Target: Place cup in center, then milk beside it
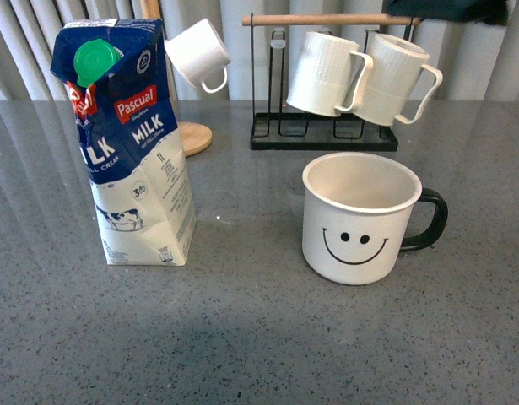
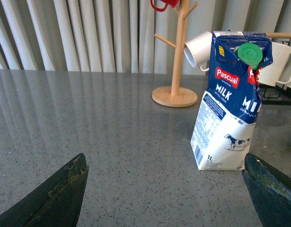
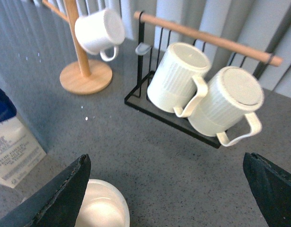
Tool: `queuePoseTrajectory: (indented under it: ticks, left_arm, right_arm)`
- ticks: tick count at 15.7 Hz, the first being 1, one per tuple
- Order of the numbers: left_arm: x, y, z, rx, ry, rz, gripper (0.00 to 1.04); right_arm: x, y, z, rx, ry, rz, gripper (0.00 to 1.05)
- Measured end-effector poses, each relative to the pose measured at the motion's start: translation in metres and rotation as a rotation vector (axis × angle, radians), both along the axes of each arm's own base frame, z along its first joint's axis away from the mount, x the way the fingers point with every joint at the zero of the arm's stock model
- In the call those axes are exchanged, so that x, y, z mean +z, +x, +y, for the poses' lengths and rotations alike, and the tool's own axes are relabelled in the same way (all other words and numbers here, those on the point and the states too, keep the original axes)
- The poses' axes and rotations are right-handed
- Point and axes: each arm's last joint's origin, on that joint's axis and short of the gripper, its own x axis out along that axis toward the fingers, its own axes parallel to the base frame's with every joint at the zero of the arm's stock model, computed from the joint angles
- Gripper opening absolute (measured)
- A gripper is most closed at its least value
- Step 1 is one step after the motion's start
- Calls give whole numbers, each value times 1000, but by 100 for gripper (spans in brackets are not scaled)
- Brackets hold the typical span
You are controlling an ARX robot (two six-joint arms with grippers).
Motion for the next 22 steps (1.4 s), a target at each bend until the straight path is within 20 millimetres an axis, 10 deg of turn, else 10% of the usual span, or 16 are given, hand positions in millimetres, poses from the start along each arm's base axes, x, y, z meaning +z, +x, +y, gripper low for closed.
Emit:
queuePoseTrajectory:
  ticks: [5,10,17,22]
  left_arm:
    - [0,0,0,0,0,0,98]
    - [0,0,0,0,0,0,98]
    - [0,0,0,0,0,0,98]
    - [0,0,0,0,0,0,98]
  right_arm:
    - [2,-128,-44,-241,228,-267,98]
    - [-58,-217,-31,-428,269,-303,92]
    - [-114,-237,-61,-514,186,-334,4]
    - [-121,-237,-76,-520,183,-343,2]
